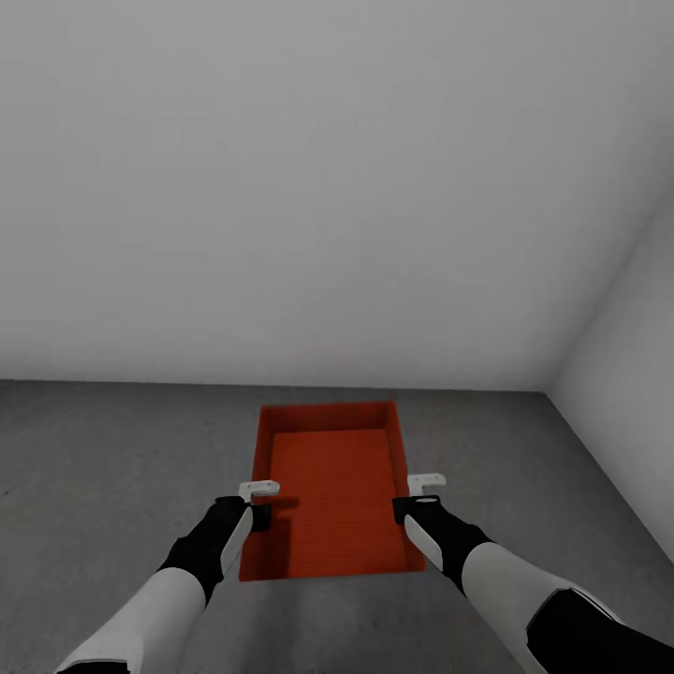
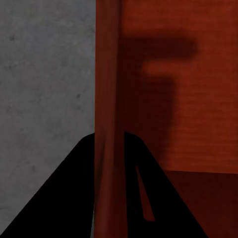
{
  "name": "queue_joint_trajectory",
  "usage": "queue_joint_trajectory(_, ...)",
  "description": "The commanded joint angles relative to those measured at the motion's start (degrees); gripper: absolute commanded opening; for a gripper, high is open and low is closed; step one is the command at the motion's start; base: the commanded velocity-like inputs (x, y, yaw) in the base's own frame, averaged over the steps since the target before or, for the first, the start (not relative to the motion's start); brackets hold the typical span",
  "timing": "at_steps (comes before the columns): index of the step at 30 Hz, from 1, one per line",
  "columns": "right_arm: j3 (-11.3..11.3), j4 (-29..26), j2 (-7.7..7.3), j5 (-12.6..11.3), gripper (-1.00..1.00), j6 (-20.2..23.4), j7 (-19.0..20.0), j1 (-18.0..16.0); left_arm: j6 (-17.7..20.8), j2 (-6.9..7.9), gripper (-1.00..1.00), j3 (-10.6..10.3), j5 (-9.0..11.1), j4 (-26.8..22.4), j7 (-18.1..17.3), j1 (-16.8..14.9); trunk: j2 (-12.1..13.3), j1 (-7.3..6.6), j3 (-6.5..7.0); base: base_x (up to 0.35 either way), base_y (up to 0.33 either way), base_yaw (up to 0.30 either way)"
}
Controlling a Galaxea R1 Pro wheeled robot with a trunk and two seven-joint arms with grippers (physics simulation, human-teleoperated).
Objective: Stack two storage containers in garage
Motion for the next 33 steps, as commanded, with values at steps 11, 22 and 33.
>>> queue_joint_trajectory(11, -0.99, -0.23, -0.88, 1.88, -1.00, 0.34, -2.04, -0.08, 0.27, 0.00, -1.00, 0.36, 0.83, 0.00, 0.45, 0.00, -4.45, 2.41, -3.05, 0.000, 0.000, 0.000)
queue_joint_trajectory(22, -1.03, -0.23, -0.91, 1.88, -1.00, 0.34, -2.04, -0.08, 0.27, -0.06, -1.00, 0.36, 0.83, 0.00, 0.45, 0.00, -8.86, 4.83, -6.05, 0.000, 0.000, 0.000)
queue_joint_trajectory(33, -1.05, -0.23, -0.91, 1.88, -1.00, 0.34, -2.04, -0.08, 0.27, -0.02, -1.00, 0.36, 0.83, 0.00, 0.45, 0.00, -13.28, 7.25, -9.03, 0.000, 0.000, 0.000)
